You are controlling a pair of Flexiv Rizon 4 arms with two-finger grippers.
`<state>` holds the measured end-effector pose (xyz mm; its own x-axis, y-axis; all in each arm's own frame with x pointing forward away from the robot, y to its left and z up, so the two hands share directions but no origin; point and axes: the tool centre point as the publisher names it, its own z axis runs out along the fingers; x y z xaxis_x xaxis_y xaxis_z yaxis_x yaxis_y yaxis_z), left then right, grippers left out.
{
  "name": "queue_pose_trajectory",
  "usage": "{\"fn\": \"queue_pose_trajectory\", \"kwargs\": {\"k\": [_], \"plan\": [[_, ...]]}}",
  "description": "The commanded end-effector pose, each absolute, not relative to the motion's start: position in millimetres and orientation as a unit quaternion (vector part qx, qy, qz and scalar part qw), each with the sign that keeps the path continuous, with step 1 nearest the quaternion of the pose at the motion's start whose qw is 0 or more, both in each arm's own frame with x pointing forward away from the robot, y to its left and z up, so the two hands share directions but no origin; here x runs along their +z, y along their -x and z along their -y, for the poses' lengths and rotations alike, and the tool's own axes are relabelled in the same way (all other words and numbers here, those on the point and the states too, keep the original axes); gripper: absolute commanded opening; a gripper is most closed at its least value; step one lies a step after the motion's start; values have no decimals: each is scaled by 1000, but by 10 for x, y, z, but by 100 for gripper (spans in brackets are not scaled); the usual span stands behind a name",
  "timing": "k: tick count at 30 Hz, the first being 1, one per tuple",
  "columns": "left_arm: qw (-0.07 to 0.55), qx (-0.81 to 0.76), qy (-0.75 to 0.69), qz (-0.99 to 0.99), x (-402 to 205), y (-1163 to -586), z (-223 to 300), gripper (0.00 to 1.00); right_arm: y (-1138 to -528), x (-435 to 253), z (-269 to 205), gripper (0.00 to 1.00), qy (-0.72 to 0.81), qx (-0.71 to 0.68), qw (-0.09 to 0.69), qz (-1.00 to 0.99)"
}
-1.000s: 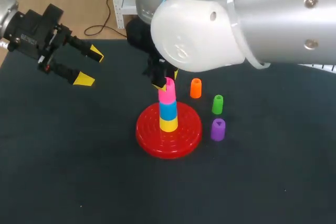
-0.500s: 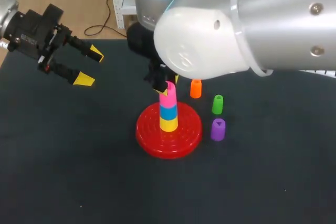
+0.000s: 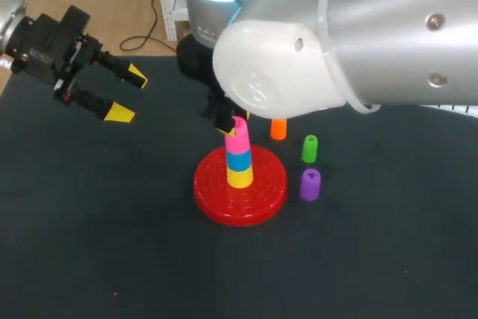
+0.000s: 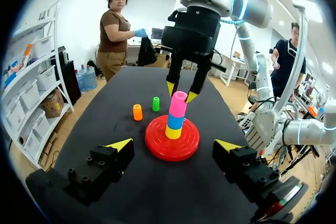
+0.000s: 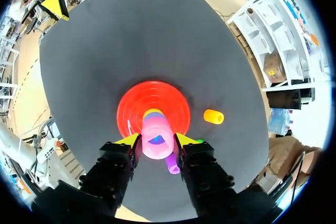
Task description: Pick up and stack the cylinders on the red base in this order: pink,purple,orange,green
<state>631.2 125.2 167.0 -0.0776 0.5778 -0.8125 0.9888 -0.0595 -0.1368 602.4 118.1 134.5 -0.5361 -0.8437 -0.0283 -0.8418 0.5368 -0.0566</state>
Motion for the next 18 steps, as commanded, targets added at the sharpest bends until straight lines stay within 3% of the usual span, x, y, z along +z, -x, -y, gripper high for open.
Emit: {"fn": "queue_pose_trajectory", "kwargs": {"k": [1, 18], "plan": [[272, -378, -623, -628, 1663, -6322, -1257, 100, -6059, 1176, -1213, 0, 480, -21, 23, -877], [272, -378, -623, -628, 1663, -6322, -1257, 100, -6085, 1097, -1119, 0, 466, -19, 15, -885]]}}
